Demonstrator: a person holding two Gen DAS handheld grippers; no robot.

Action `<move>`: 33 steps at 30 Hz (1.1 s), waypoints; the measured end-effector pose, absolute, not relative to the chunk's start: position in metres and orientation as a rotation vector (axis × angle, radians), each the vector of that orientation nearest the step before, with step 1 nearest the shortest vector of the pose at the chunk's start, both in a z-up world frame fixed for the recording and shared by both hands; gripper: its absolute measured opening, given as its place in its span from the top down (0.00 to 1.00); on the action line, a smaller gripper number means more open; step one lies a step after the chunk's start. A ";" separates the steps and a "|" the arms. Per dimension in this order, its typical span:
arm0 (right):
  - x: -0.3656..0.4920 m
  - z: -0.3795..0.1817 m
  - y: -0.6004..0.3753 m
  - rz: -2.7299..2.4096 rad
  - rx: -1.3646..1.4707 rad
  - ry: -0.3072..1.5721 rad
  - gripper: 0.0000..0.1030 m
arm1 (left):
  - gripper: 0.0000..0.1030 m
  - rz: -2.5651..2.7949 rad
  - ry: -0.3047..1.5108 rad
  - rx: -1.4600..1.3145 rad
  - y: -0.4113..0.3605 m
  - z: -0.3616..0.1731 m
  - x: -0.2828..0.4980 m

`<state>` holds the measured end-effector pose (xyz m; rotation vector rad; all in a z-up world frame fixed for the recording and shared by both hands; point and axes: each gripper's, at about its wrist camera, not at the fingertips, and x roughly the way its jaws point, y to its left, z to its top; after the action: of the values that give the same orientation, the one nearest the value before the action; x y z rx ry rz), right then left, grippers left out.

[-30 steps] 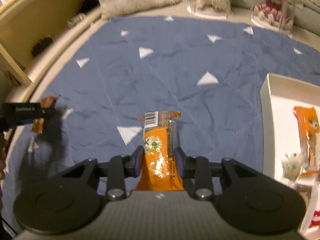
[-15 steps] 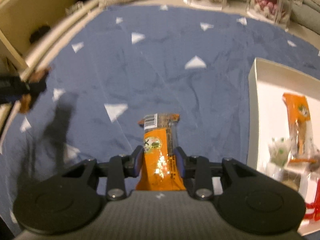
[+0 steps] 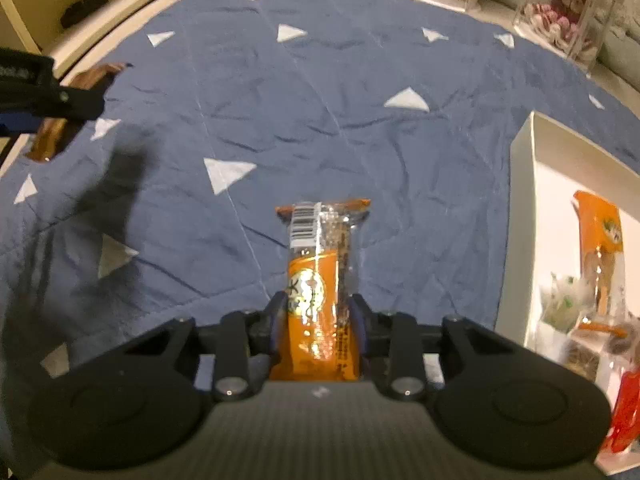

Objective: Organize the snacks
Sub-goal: 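Lift both bars and carry them over the white box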

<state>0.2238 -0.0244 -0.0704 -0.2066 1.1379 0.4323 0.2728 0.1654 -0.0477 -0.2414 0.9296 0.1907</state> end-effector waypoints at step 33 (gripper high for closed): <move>0.248 0.006 -0.257 0.130 0.046 0.834 0.64 | 0.56 -0.140 0.887 -0.276 -0.023 -0.032 0.319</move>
<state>0.2477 -0.2572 0.0058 0.0464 0.8342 0.1305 0.3195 -0.0227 -0.0324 -0.2756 0.8873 -0.1398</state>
